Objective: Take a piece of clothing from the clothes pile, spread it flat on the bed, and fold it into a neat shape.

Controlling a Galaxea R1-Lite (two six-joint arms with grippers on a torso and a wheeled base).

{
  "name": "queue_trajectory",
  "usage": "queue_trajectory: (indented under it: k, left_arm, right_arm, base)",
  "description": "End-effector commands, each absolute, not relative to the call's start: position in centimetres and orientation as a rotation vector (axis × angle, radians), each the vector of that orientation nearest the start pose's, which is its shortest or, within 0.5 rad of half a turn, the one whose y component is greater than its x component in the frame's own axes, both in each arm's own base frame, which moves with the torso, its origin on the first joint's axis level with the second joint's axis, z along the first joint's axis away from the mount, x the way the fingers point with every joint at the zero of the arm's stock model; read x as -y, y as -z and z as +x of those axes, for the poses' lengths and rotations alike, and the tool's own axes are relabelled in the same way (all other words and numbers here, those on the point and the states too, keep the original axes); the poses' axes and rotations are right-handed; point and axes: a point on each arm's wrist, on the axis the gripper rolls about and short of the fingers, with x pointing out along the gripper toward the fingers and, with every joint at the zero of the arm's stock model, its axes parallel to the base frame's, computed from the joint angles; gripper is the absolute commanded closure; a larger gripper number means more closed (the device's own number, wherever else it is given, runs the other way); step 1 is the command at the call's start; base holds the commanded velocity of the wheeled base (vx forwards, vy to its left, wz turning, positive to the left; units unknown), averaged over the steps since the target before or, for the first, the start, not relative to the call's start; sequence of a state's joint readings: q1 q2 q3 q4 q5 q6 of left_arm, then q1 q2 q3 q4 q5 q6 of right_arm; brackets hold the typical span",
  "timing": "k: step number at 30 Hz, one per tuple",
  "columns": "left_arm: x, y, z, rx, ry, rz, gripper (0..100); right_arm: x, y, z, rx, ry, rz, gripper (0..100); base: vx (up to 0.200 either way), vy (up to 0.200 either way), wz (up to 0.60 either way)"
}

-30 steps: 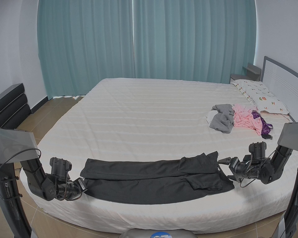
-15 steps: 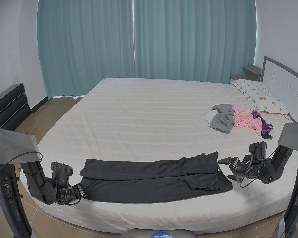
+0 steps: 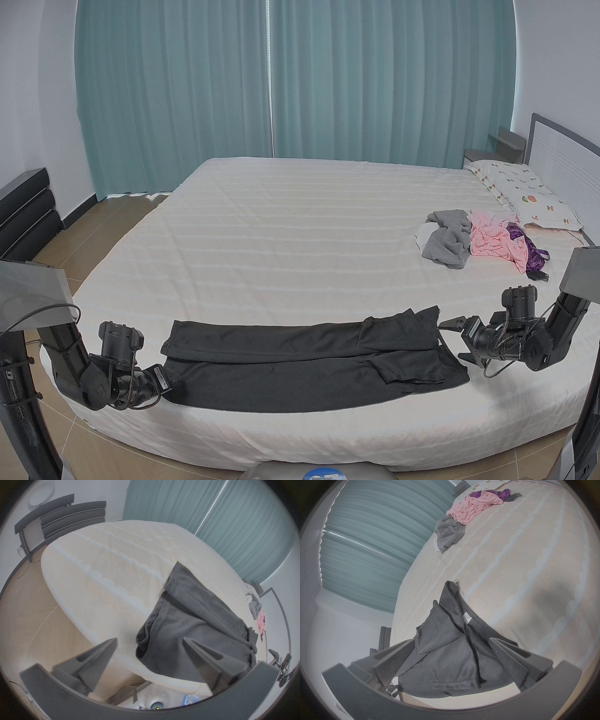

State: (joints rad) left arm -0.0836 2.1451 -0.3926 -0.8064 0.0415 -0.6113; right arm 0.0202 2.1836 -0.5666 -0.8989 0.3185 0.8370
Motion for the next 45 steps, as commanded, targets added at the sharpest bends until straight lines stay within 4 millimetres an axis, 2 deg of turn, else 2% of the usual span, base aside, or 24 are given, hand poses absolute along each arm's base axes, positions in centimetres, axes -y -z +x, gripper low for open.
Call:
queue_trajectory:
  k: [1,5,8,18,22,31,36,45]
  left_arm:
    - [1.8,-0.1,26.9,-0.849,-0.242,-0.541,0]
    - [1.9,-1.3,27.4,-0.801,-0.214,-0.611,0]
    - [1.9,-1.6,27.5,-0.788,-0.200,-0.615,0]
    - [2.0,-1.4,27.6,-0.784,-0.198,-0.620,0]
    - [2.1,-1.5,27.7,-0.780,-0.195,-0.620,0]
    - [2.1,-1.5,27.8,-0.778,-0.196,-0.619,0]
    - [2.0,-1.5,27.9,-0.773,-0.196,-0.620,0]
    - [2.0,-1.3,27.9,-0.782,-0.199,-0.619,0]
  right_arm:
    - [-2.5,-0.8,31.1,-0.818,-0.039,0.895,0]
    - [-4.3,-1.9,30.0,-0.834,-0.067,0.924,0]
    - [-5.2,-2.5,29.0,-0.850,-0.080,0.948,0]
    - [-9.0,-1.5,26.1,-0.910,0.008,0.935,0]
    - [-9.6,-1.4,25.5,-0.923,0.005,0.919,0]
    - [-9.7,-0.9,26.0,-0.893,0.034,0.975,0]
    - [-10.6,0.1,26.2,-0.862,0.032,0.994,0]
    - [-10.6,-0.1,27.4,-0.802,0.052,1.054,0]
  base:
    - [0.000,0.000,0.00]
    - [0.000,0.000,0.00]
    - [0.000,0.000,0.00]
    - [0.000,0.000,0.00]
    - [0.000,0.000,0.00]
    - [-0.067,0.000,0.00]
    - [0.000,0.000,0.00]
    - [0.000,0.000,0.00]
